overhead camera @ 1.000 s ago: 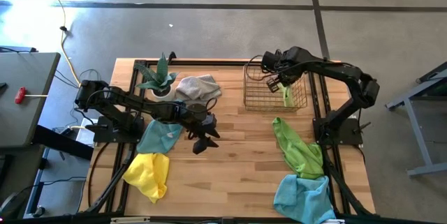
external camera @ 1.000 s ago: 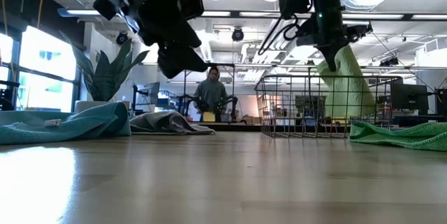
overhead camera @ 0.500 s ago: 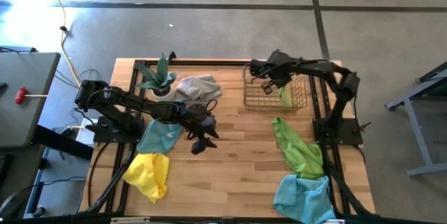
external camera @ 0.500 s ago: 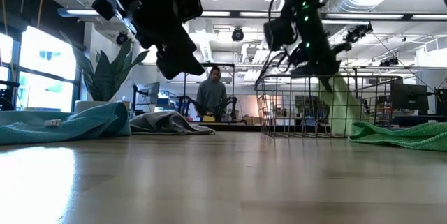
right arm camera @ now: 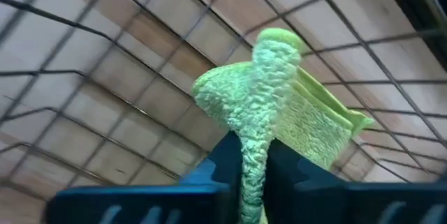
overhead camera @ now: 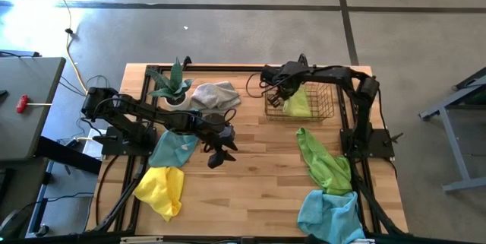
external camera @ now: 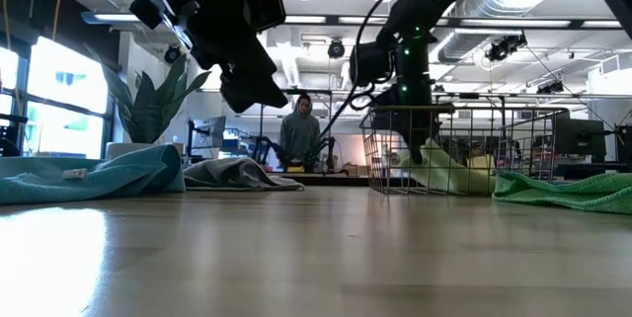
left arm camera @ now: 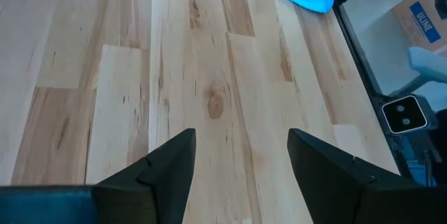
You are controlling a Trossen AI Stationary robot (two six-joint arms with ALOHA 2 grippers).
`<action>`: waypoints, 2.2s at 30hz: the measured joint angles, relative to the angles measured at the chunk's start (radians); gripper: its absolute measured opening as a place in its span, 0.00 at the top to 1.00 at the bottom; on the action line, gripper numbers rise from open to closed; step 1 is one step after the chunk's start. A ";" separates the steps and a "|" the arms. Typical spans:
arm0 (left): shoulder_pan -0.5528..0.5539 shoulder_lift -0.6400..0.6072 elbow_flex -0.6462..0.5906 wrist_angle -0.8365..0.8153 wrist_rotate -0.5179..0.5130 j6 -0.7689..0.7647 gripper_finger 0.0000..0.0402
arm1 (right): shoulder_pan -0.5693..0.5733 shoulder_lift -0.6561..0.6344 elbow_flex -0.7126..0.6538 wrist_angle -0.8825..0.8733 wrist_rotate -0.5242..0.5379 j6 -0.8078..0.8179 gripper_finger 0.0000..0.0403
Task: Fold microfiber towels
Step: Put the folded light green microfiber towel into the wire basket, then fold the green microfiber towel
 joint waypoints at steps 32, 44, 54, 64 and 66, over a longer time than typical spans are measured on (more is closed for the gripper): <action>-0.001 0.000 0.000 -0.006 -0.065 -0.035 0.46 | 0.655 -0.334 0.001 -0.410 -0.037 0.453 0.60; -0.031 0.000 0.000 0.073 -0.072 -0.061 0.46 | 0.755 -0.401 -0.359 -0.258 -0.274 0.565 0.60; -0.055 0.000 0.000 0.074 -0.080 -0.079 0.46 | 0.628 -0.414 -0.606 -0.004 -0.341 0.421 0.60; -0.053 0.000 0.000 0.074 -0.142 -0.087 0.46 | 0.607 -0.415 -0.636 0.067 -0.378 0.329 0.60; -0.053 0.000 0.000 0.074 -0.148 -0.087 0.46 | 0.607 -0.415 -0.636 0.066 -0.373 0.330 0.61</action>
